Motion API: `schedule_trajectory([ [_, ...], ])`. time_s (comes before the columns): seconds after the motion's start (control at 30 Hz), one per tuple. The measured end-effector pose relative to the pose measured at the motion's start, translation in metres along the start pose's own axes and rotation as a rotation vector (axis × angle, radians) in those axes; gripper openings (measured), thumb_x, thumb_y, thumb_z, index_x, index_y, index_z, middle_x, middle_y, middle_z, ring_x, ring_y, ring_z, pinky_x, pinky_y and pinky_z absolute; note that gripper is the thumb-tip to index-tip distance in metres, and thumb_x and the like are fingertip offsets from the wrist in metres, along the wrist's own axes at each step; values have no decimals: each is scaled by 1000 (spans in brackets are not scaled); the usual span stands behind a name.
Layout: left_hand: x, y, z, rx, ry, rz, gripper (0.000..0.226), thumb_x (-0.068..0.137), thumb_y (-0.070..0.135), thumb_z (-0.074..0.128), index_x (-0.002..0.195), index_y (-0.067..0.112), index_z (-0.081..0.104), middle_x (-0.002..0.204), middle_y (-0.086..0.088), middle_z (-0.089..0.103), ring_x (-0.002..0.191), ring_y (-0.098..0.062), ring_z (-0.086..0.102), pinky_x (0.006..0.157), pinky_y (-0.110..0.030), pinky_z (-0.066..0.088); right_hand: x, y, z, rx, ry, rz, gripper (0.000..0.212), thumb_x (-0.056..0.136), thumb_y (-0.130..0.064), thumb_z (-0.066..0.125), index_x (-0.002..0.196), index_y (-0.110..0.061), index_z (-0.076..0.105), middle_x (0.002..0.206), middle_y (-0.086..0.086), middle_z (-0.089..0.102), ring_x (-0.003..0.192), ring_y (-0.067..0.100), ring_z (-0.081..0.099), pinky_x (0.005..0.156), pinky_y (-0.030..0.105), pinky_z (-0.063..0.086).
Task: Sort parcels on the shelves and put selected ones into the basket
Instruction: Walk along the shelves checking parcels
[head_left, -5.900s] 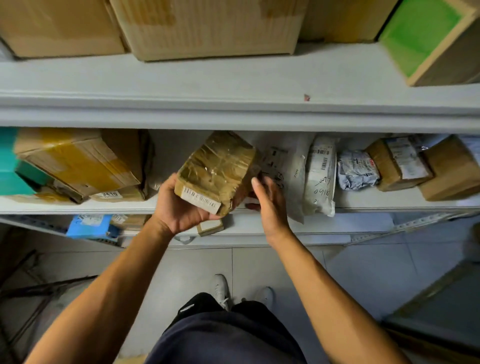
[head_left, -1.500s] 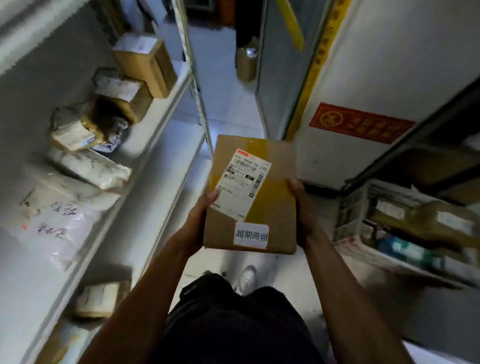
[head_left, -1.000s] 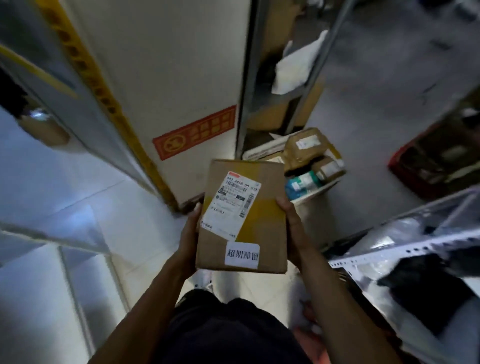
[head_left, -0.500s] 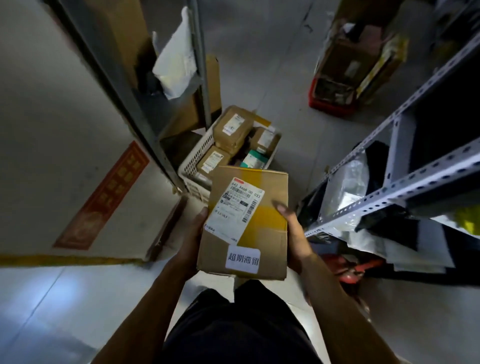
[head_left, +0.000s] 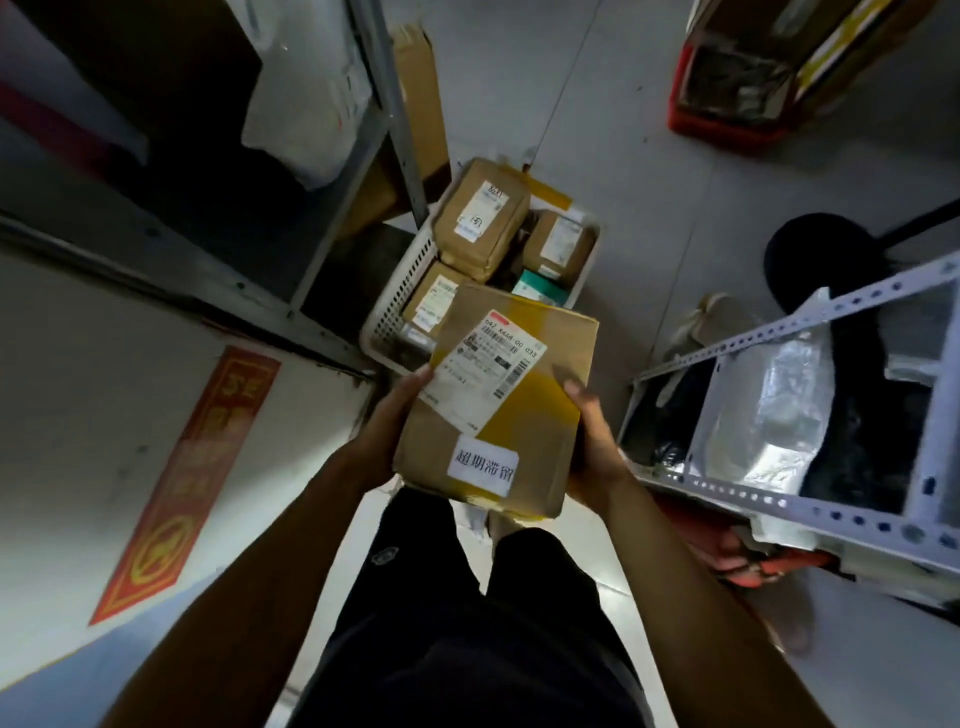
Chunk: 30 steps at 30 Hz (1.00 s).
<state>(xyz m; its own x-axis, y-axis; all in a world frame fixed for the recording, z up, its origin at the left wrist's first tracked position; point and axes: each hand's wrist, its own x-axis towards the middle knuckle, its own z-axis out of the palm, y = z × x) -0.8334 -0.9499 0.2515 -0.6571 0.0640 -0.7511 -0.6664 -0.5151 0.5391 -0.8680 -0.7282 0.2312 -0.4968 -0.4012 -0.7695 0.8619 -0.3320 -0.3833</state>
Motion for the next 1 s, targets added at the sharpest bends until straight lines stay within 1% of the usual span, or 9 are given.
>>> schedule_trajectory([
  [0.1, 33, 29, -12, 5, -37, -72, 78, 47, 54, 94, 112, 16, 75, 118, -12, 73, 101, -23, 72, 80, -35, 59, 38, -11, 11, 40, 28, 32, 122, 46, -65, 92, 150, -23, 44, 139, 18, 61, 132, 39, 54, 111, 58, 42],
  [0.2, 78, 54, -31, -12, -105, -165, 97, 42, 50, 97, 126, 13, 65, 120, -13, 72, 104, -24, 72, 77, -34, 60, 84, -19, 21, 74, 91, -11, 118, 52, -60, 91, 151, -20, 41, 137, 20, 61, 124, 38, 60, 94, 53, 56],
  [0.33, 165, 76, -55, 135, 23, -221, 77, 43, 56, 93, 106, 19, 70, 123, -14, 71, 91, -23, 72, 69, -31, 58, 179, -19, 11, 124, 172, -29, 111, 59, -52, 89, 152, -16, 38, 137, 23, 59, 118, 38, 64, 80, 46, 59],
  [0.43, 247, 76, -79, 231, 34, -263, 78, 23, 53, 97, 90, 21, 75, 79, -3, 78, 70, -19, 74, 48, -22, 54, 271, -11, -18, 97, 190, -47, 119, 56, -58, 91, 153, -18, 34, 142, 22, 55, 125, 40, 59, 84, 47, 58],
  [0.53, 333, 64, -113, 283, 126, -259, 19, 80, 22, 74, 94, 21, 61, 56, 5, 70, 61, -16, 70, 42, -16, 48, 369, -6, -44, 53, 202, -61, 126, 49, -59, 94, 153, -19, 35, 143, 19, 56, 125, 35, 60, 89, 49, 58],
  [0.67, 418, 54, -164, 328, 194, -206, 42, 53, 31, 79, 90, 18, 62, 61, 4, 70, 60, -15, 69, 49, -17, 52, 476, 3, -59, 7, 156, -82, 109, 62, -57, 89, 153, -29, 36, 146, 15, 54, 135, 39, 51, 107, 64, 42],
  [0.8, 483, 57, -211, 562, 213, 26, 69, 52, 43, 81, 117, 26, 66, 108, 2, 73, 107, -21, 65, 85, -30, 52, 548, 8, -53, -135, 145, 40, 78, 88, -54, 66, 154, -43, 26, 152, -4, 47, 134, 29, 51, 92, 55, 53],
  [0.9, 513, 38, -227, 1231, 110, 186, 72, 81, 31, 79, 146, 36, 47, 160, -1, 28, 141, -15, 40, 117, -29, 31, 577, 20, -48, -365, 171, 134, 86, 95, -54, 60, 155, -53, -1, 160, -5, 36, 131, 32, 53, 72, 54, 62],
  [1.0, 515, 3, -224, 1602, 219, 343, 79, 85, 15, 74, 151, 40, 38, 167, -10, -2, 151, -21, 23, 117, -24, 26, 579, 30, -51, -494, 252, 109, 83, 101, -41, 57, 155, -53, -4, 154, 3, 45, 122, 33, 58, 66, 44, 61],
])
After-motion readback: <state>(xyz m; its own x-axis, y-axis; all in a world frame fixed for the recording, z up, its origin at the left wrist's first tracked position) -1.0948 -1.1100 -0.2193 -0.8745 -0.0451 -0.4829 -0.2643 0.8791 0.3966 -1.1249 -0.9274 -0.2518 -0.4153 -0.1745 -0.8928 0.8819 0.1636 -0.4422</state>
